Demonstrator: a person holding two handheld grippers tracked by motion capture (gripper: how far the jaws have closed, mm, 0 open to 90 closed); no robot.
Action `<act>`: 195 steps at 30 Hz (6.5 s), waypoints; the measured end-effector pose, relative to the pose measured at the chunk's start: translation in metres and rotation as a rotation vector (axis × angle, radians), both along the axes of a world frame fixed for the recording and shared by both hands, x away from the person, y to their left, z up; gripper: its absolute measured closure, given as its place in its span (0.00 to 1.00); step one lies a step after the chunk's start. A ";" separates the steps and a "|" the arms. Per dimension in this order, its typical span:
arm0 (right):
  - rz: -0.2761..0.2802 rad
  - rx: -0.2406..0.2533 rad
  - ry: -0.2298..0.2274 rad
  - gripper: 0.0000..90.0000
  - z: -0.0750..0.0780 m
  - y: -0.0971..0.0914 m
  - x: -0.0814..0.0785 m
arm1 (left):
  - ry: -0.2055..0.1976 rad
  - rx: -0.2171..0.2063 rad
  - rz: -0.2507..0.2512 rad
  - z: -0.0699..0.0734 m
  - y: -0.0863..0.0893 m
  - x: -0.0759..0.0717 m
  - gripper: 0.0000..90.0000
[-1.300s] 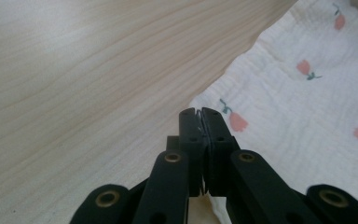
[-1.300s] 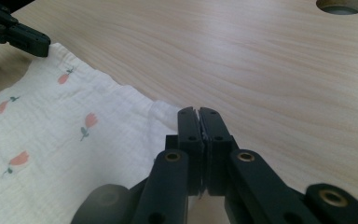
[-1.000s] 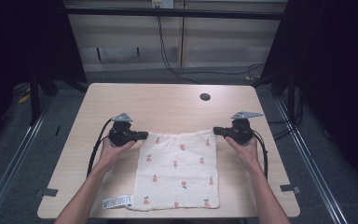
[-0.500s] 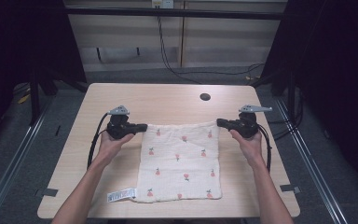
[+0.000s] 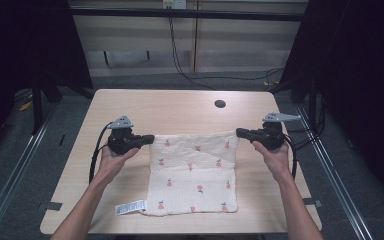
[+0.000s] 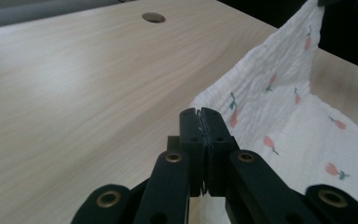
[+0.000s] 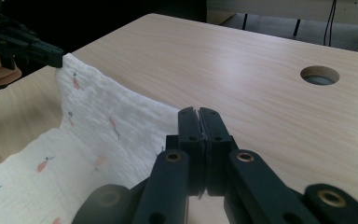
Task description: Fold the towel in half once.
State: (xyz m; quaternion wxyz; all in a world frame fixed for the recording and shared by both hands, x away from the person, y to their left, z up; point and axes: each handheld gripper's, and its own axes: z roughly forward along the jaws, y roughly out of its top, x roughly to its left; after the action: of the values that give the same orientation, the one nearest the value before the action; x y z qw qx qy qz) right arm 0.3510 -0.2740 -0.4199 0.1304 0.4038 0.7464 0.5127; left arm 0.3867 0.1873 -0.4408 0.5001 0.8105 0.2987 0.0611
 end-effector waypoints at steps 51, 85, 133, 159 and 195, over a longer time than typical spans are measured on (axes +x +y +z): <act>0.132 -0.160 0.030 0.99 -0.024 0.014 -0.128 | 0.031 0.097 -0.130 -0.008 0.014 -0.112 0.98; 0.221 -0.238 0.160 0.68 -0.064 0.054 -0.114 | 0.105 0.241 -0.167 -0.055 -0.004 -0.104 0.80; 0.574 -0.239 0.126 0.65 -0.066 0.227 -0.100 | 0.145 0.163 -0.038 -0.041 -0.011 -0.040 0.43; 0.501 -0.281 -0.007 0.90 -0.087 0.238 -0.115 | 0.174 0.181 -0.111 -0.046 -0.017 -0.042 0.50; 0.484 -0.199 0.102 0.93 -0.076 0.236 -0.106 | 0.151 0.196 -0.195 -0.049 -0.029 -0.044 0.95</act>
State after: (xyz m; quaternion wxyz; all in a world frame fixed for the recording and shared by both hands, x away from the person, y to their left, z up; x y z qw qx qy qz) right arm 0.2449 -0.0378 -0.4959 0.0052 0.2241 0.8736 0.4319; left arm 0.3425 0.1582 -0.4899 0.3984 0.8828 0.2480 -0.0200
